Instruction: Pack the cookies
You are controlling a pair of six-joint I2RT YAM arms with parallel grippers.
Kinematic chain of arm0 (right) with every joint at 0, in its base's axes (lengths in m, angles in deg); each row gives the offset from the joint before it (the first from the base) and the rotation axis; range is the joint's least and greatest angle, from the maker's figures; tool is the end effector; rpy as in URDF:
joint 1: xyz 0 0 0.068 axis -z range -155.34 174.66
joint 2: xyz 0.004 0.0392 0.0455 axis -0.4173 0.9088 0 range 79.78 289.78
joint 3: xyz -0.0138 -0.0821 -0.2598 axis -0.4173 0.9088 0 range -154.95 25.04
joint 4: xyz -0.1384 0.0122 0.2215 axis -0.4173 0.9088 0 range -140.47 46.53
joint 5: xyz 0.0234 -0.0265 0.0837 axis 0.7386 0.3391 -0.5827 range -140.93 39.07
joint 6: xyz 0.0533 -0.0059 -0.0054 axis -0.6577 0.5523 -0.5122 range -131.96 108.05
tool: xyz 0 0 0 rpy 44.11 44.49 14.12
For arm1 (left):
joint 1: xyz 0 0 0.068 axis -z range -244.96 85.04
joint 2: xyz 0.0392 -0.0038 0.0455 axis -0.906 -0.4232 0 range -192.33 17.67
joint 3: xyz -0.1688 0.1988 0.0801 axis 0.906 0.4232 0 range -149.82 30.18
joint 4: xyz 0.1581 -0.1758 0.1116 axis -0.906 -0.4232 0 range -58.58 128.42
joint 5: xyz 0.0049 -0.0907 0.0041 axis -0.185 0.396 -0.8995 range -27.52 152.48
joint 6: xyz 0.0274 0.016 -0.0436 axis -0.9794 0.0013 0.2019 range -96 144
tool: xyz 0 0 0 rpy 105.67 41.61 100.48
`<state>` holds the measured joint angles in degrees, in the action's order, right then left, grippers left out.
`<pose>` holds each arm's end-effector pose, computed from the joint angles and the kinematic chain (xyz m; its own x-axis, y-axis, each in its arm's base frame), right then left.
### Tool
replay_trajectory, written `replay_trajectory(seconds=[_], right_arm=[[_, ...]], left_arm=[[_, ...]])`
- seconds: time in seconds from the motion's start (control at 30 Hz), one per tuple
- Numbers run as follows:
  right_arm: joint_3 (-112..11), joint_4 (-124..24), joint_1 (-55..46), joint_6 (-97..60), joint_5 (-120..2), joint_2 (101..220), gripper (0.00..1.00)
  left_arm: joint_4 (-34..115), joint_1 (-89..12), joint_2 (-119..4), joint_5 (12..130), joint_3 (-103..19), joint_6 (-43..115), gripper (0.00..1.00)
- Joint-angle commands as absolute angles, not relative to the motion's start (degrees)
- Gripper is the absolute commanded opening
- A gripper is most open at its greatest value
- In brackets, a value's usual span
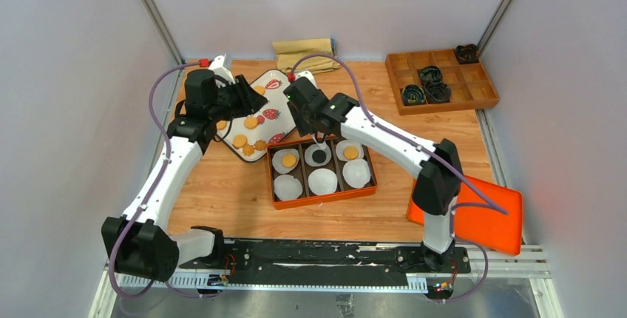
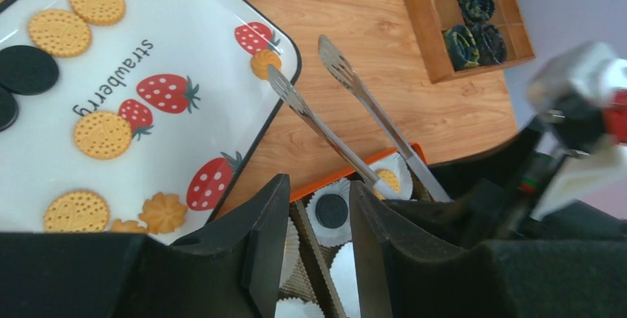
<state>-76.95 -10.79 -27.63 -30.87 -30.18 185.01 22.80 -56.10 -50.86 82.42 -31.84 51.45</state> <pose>0.2642 0.3213 0.3413 -0.5823 -0.2577 -0.7710 -0.4148 0.9099 0.0092 0.2680 -0.0541 0.3505 -0.5411 -0.3542 -0.7627 0.2339 0.8078 -0.5411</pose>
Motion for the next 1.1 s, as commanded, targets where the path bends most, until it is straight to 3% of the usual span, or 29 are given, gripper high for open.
replay_trajectory(seconds=[0.0,0.2,0.5,0.67,1.07], right_arm=[[-81.6,-11.8,-24.9,-25.1,-32.7,190.8,0.53],[-87.8,-13.5,-22.4,-21.4,-40.8,197.0,0.55],[-95.7,-13.4,-21.7,-20.6,-58.6,204.3,0.56],[-96.8,-13.3,-22.2,-22.7,-65.2,206.8,0.54],[-101.6,-10.2,-24.4,-21.3,-64.6,211.6,0.55]], left_arm=[[21.7,-55.7,-50.1,79.2,-33.6,49.7,0.41],[21.0,-55.7,-47.4,72.4,-33.8,49.8,0.4],[15.3,-55.7,-41.1,48.9,-34.7,49.3,0.41],[14.9,-55.7,-41.2,49.4,-34.7,49.2,0.42],[16.9,-55.7,-41.6,54.8,-34.2,49.6,0.42]])
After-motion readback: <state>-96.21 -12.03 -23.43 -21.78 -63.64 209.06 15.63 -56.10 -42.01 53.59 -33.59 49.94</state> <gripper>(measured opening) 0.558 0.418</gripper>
